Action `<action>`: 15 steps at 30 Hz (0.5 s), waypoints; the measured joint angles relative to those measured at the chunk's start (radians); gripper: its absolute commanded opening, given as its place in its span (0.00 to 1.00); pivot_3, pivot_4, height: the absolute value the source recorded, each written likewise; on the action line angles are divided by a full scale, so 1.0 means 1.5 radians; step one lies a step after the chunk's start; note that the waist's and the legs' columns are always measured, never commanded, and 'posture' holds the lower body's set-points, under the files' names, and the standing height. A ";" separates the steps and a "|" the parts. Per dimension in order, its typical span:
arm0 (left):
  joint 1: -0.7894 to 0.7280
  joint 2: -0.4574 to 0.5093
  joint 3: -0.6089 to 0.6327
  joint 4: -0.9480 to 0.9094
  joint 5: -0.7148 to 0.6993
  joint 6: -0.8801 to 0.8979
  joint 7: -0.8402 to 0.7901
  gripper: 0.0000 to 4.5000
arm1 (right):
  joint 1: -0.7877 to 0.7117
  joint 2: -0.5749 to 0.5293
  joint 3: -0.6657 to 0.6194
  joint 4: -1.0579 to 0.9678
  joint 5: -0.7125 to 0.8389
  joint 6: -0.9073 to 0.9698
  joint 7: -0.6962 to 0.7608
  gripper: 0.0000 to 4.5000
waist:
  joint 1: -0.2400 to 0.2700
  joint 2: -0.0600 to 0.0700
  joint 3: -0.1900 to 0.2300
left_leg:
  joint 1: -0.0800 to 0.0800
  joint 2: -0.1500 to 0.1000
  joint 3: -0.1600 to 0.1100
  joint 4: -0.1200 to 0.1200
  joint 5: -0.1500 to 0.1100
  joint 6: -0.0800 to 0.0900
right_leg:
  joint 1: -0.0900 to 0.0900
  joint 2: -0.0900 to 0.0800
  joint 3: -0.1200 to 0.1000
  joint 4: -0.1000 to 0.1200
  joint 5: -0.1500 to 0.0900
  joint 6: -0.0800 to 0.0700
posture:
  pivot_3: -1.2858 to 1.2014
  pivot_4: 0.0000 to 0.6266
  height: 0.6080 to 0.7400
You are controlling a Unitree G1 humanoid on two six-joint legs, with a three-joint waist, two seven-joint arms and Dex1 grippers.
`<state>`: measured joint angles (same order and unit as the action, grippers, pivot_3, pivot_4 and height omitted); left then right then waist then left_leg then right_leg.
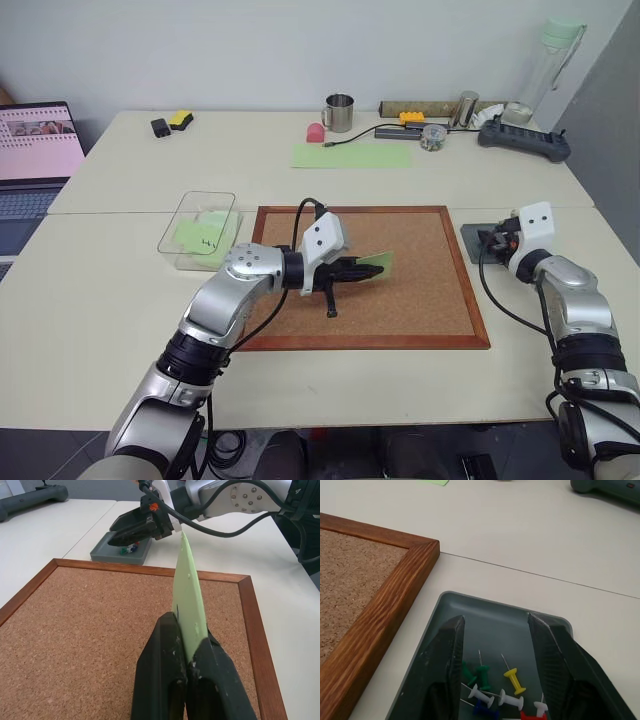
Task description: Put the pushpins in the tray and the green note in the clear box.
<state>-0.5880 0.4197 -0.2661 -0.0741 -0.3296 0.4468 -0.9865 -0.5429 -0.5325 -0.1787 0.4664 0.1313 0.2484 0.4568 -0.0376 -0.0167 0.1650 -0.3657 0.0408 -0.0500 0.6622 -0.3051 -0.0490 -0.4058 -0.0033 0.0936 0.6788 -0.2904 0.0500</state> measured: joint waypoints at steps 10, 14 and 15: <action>-0.080 -0.059 0.260 0.127 0.014 -0.014 0.331 0.00 | 0.048 0.040 0.054 -0.347 0.164 0.062 0.149 0.46 | -0.004 0.000 0.000 | 0.000 0.001 -0.001 0.000 0.000 0.000 | 0.000 0.001 -0.001 0.000 0.000 0.000 | 0.52 0.24 1.00; -0.076 -0.031 0.351 0.183 0.046 -0.027 0.468 0.00 | 0.033 0.063 0.099 -0.461 0.250 0.158 0.175 0.46 | 0.000 0.000 0.000 | -0.001 0.001 -0.002 0.000 0.000 0.000 | -0.001 0.000 -0.003 0.001 0.000 0.000 | 0.52 0.24 1.00; -0.075 -0.024 0.368 0.192 0.052 -0.027 0.491 0.00 | 0.025 0.066 0.107 -0.478 0.265 0.173 0.176 0.46 | 0.002 0.000 0.000 | -0.001 0.001 -0.002 0.000 0.000 0.000 | -0.001 0.000 -0.003 0.001 0.000 0.000 | 0.52 0.24 1.00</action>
<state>-0.7011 0.3830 0.2852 0.2145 -0.2510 0.4065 -0.2497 -0.5056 -0.4331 -0.0178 -0.2511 0.5290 0.5074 0.7210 -0.0352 -0.0162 0.1653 -0.3672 0.0425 -0.0535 0.6626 -0.3050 -0.0492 -0.4067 -0.0036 0.0892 0.6797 -0.2903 0.0501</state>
